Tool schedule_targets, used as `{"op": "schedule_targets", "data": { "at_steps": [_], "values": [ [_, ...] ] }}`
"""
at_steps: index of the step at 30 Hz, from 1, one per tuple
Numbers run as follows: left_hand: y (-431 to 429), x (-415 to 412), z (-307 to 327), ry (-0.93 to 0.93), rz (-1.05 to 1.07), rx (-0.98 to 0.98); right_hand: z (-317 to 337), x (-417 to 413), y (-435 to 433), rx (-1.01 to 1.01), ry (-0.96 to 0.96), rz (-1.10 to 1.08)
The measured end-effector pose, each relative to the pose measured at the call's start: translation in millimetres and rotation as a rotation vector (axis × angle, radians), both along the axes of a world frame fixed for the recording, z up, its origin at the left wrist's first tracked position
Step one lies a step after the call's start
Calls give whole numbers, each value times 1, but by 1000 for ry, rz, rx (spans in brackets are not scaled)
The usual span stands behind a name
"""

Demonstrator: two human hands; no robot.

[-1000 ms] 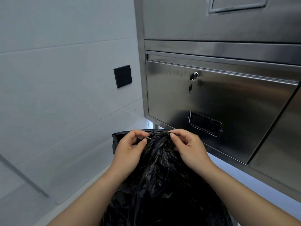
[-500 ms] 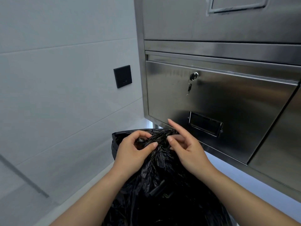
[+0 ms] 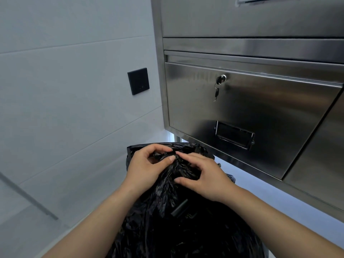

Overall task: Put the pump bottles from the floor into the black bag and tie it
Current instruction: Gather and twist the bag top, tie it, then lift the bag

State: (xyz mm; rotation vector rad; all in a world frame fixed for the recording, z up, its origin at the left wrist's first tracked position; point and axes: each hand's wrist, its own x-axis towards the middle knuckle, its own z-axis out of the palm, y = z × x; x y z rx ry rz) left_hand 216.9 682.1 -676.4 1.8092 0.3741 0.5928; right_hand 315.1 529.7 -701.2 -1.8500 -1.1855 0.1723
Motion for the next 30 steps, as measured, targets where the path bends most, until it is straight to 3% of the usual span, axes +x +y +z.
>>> {"op": "schedule_targets", "data": {
  "at_steps": [5,9,18,21,30],
  "values": [
    [0,-5,5,84,-118,-27,2,3,-2,12,-85,-20],
    [4,-4,4,51,-71,63,6,7,-2,22,-120,-42],
    [4,1,-4,9,22,-5,4,5,-1,178,-133,-121],
    [2,4,-5,9,32,-29,5,2,0,236,-240,-145],
    [8,-1,-5,30,-37,64,-1,7,-1,-14,-115,-92]
  ]
}}
